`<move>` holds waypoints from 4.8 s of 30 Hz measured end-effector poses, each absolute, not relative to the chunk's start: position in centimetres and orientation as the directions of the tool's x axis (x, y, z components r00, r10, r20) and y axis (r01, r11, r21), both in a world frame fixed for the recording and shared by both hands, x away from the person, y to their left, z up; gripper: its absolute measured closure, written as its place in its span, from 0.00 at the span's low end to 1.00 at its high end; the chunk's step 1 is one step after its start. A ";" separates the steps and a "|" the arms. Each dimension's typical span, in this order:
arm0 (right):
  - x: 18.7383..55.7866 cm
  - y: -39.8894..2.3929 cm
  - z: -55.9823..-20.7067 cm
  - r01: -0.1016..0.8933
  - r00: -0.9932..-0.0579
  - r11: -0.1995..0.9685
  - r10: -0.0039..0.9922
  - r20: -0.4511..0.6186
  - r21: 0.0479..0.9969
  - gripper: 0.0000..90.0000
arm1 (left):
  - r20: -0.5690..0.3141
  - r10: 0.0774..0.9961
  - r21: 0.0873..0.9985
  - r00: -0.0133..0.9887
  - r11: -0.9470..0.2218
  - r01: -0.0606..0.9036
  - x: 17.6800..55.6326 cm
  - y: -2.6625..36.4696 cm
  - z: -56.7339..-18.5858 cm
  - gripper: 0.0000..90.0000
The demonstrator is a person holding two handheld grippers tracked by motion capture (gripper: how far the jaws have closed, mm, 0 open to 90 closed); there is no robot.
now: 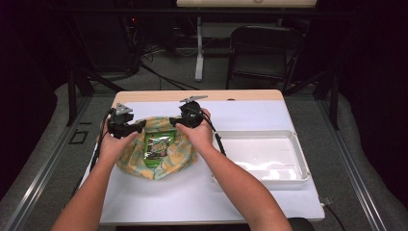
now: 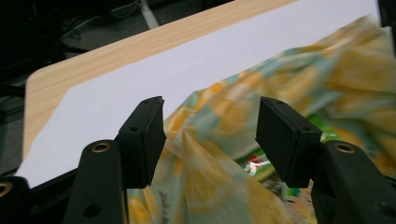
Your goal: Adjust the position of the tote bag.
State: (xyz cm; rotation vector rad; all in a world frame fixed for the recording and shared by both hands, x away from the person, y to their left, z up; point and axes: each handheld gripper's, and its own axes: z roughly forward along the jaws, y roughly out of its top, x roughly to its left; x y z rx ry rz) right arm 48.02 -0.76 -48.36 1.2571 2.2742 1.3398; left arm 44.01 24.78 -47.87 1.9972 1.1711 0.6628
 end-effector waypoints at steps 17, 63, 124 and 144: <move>41.6 1.6 -46.3 0.441 -0.760 0.464 0.649 0.044 0.768 0.88 | 0.063 0.859 0.739 0.508 -0.382 0.555 38.6 21.8 -46.7 0.87; 41.1 0.5 -50.1 0.555 -0.712 0.455 0.693 0.114 0.697 0.81 | -0.097 0.905 0.658 0.413 -0.253 0.709 40.5 22.1 -50.8 0.67; 43.6 1.5 -54.1 0.771 -0.534 0.284 0.776 0.336 0.570 0.84 | -0.279 0.897 0.561 0.344 -0.139 0.816 40.6 23.8 -53.5 0.50; 43.5 1.4 -54.2 0.774 -0.530 0.271 0.772 0.351 0.572 0.86 | -0.356 0.869 0.524 0.343 -0.118 0.843 40.9 23.4 -54.5 0.47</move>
